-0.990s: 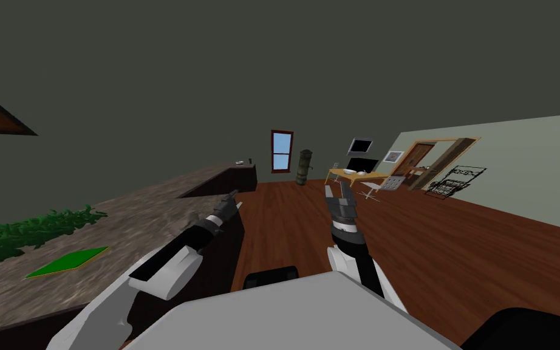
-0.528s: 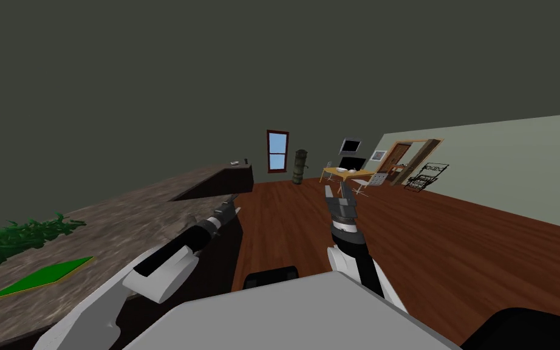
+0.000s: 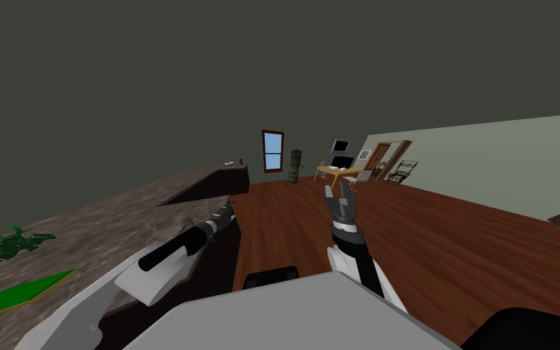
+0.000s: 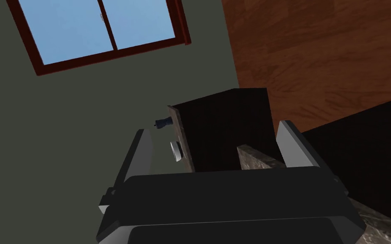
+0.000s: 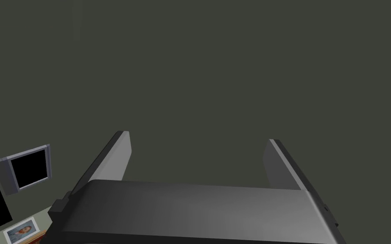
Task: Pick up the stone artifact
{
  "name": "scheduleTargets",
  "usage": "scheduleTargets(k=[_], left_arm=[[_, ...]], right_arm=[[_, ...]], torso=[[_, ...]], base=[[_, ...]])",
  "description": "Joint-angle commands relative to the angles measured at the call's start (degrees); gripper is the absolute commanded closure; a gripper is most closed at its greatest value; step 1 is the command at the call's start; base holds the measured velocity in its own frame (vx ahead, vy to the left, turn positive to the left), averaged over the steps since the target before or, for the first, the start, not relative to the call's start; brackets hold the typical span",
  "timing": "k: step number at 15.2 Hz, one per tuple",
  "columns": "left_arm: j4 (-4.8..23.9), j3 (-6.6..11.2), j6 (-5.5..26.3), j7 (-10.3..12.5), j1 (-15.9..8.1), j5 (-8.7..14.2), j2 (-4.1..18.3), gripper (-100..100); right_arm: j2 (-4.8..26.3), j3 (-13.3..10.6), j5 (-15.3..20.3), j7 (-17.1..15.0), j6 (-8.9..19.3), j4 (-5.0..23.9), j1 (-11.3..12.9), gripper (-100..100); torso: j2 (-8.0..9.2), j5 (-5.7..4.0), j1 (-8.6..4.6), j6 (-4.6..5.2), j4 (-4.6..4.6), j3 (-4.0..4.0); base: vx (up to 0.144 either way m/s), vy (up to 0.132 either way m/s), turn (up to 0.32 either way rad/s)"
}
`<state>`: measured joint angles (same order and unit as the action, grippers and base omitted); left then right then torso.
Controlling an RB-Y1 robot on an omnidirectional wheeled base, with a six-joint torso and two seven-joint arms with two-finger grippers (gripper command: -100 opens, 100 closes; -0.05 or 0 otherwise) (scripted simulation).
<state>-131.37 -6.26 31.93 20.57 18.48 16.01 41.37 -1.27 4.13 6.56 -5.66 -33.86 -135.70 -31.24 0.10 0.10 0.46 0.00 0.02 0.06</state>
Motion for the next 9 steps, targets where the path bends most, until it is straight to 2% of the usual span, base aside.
scheduleTargets(k=[1,4,5,6,8,9], left_arm=[[0.0,0.21,2.4,0.8,0.4,0.2,1.8,-100],[1.0,0.18,6.6,2.5,1.1,0.4,5.6,-100],[1.0,0.18,7.3,2.5,1.1,0.4,6.0,-100],[1.5,0.15,9.0,3.2,1.4,0.4,7.9,-100],[1.5,0.15,9.5,3.2,1.4,0.4,7.9,-100],[2.1,0.11,11.6,4.0,1.8,0.4,9.7,-100]], right_arm=[[0.0,0.0,0.0,0.0,0.0,0.0,0.0,0],[0.0,0.0,0.0,0.0,0.0,0.0,0.0,0],[0.0,0.0,0.0,0.0,0.0,0.0,0.0,0],[0.0,0.0,0.0,0.0,0.0,0.0,0.0,0],[0.0,0.0,0.0,0.0,0.0,0.0,0.0,0],[0.0,0.0,0.0,0.0,0.0,0.0,0.0,0]], torso=[[0.00,0.00,0.00,0.00,0.00,0.00],[0.05,0.02,0.09,-0.01,0.01,0.03],[0.06,0.03,0.16,0.00,0.01,0.03],[0.06,0.04,0.19,-0.02,0.01,0.04],[0.02,0.05,0.18,-0.02,0.01,0.02],[-0.03,0.04,0.11,-0.03,0.00,-0.01]], base=[[-0.044,0.066,-0.149],[-0.059,0.085,-0.168],[-0.058,0.101,-0.143],[-0.056,0.095,-0.140],[-0.035,0.078,-0.072],[-0.027,0.059,-0.090]])
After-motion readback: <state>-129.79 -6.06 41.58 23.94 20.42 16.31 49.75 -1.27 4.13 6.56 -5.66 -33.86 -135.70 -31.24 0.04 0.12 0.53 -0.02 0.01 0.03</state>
